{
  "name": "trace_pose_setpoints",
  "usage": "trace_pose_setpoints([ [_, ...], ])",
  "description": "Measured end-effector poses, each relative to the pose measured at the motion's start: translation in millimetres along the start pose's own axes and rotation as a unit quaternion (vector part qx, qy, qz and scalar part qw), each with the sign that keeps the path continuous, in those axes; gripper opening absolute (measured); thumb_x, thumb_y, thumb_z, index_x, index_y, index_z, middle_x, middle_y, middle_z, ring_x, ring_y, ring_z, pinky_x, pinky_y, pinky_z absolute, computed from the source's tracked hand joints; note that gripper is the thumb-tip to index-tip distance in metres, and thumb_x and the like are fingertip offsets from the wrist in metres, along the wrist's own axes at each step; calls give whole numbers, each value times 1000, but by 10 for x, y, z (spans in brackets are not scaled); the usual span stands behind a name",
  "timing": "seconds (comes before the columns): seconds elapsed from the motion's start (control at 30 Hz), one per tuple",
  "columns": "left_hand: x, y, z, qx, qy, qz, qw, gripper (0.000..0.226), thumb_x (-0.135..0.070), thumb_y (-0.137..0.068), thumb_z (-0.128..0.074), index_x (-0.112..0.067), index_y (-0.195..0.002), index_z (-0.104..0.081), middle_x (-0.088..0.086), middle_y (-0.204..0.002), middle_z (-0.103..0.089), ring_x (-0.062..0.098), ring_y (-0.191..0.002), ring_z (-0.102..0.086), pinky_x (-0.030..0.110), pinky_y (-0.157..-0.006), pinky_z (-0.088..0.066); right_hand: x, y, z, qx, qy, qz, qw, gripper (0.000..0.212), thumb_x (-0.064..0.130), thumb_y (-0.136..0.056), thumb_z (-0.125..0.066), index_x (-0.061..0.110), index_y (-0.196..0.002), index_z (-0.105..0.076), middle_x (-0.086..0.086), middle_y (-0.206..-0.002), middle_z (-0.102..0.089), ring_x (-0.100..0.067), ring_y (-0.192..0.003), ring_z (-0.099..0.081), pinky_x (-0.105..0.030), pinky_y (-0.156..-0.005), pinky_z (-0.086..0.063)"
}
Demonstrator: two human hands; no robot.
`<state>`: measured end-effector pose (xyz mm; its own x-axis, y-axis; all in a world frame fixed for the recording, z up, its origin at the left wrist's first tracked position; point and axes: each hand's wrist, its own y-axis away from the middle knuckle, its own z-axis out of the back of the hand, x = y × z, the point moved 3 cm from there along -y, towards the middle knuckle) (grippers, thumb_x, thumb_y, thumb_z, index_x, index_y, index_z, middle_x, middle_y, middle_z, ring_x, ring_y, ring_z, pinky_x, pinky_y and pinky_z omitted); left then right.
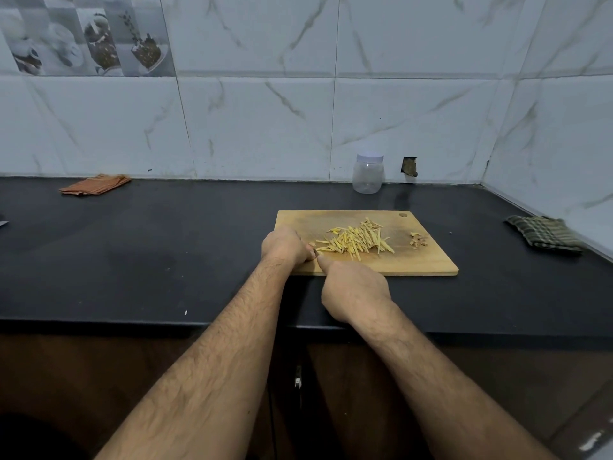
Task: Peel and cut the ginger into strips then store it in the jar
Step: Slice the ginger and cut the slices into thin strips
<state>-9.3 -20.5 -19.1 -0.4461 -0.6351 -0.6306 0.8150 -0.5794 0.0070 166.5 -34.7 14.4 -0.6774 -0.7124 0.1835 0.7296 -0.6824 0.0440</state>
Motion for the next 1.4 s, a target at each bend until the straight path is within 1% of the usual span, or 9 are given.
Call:
trace_pose_setpoints([
  [0.07, 2, -17, -9, 6, 2, -3, 1000, 22, -33, -78, -82, -19, -93, -76, -3, -104, -73, 17, -102, -65, 28, -80, -52, -38, 75, -38, 5, 8, -2, 1000, 78, 4, -93, -47, 39, -157, -19, -6, -129, -60, -26, -114, -58, -36, -76, -45],
  [0.17, -5, -3, -5, 14, 3, -2, 1000, 19, -32, -79, -82, -18, -90, -75, -4, -105, -73, 16, -103, -65, 29, -83, -53, -100, 143, -32, 11, 4, -11, 1000, 78, 5, -93, -48, 37, -157, -18, -6, -133, -58, -26, -118, -55, -38, -83, -48],
  [0.23, -6, -17, -9, 17, -4, 0, 1000, 24, -34, -78, -82, -17, -94, -75, -3, -107, -72, 17, -103, -65, 31, -86, -54, -113, 160, -22, 6, -1, -18, 1000, 76, 6, -93, -47, 37, -157, -19, -5, -133, -58, -26, -118, -55, -38, -85, -49],
  [0.37, -35, -8, 5, 29, -29, -8, 999, 30, -34, -83, -78, -12, -102, -73, 0, -110, -71, 18, -105, -65, 32, -89, -54, -106, 152, -31, -12, -28, -21, 999, 72, 10, -95, -44, 36, -157, -20, -4, -129, -61, -25, -114, -57, -36, -82, -48],
  [0.47, -61, 13, 22, 28, -48, -13, 998, 32, -36, -86, -75, -12, -107, -72, 2, -112, -69, 20, -107, -63, 29, -84, -51, -79, 138, -37, -25, -46, -17, 998, 70, 11, -97, -43, 37, -157, -18, -4, -127, -61, -25, -112, -57, -36, -80, -46],
  [0.7, -67, 33, 24, 26, -58, -9, 998, 32, -36, -84, -76, -12, -104, -72, 3, -109, -69, 20, -102, -64, 28, -72, -47, -45, 79, -47, -23, -57, -5, 998, 69, 12, -97, -43, 39, -157, -20, -5, -129, -60, -25, -114, -57, -37, -84, -47],
  [1.0, -88, 54, 40, 26, -60, -6, 998, 31, -36, -84, -76, -13, -103, -71, 3, -107, -69, 20, -99, -64, 28, -69, -46, -107, -27, -3, -2, -44, 3, 999, 65, 14, -98, -42, 44, -153, -26, 0, -142, -55, -23, -125, -53, -36, -91, -47],
  [1.3, -102, 142, 60, 11, -50, -1, 999, 28, -33, -85, -73, -11, -102, -70, 6, -110, -68, 23, -99, -63, 29, -68, -43, -71, 79, -56, 11, 8, 2, 1000, 81, 3, -92, -48, 42, -156, -16, -6, -133, -59, -27, -119, -56, -39, -88, -50],
  [1.4, -90, 172, 65, 10, -39, -1, 999, 26, -30, -85, -73, -11, -102, -70, 6, -110, -68, 23, -101, -64, 29, -69, -44, -128, 123, -49, 2, 9, -8, 1000, 80, 3, -92, -46, 40, -157, -17, -5, -134, -59, -26, -119, -56, -38, -87, -49],
])
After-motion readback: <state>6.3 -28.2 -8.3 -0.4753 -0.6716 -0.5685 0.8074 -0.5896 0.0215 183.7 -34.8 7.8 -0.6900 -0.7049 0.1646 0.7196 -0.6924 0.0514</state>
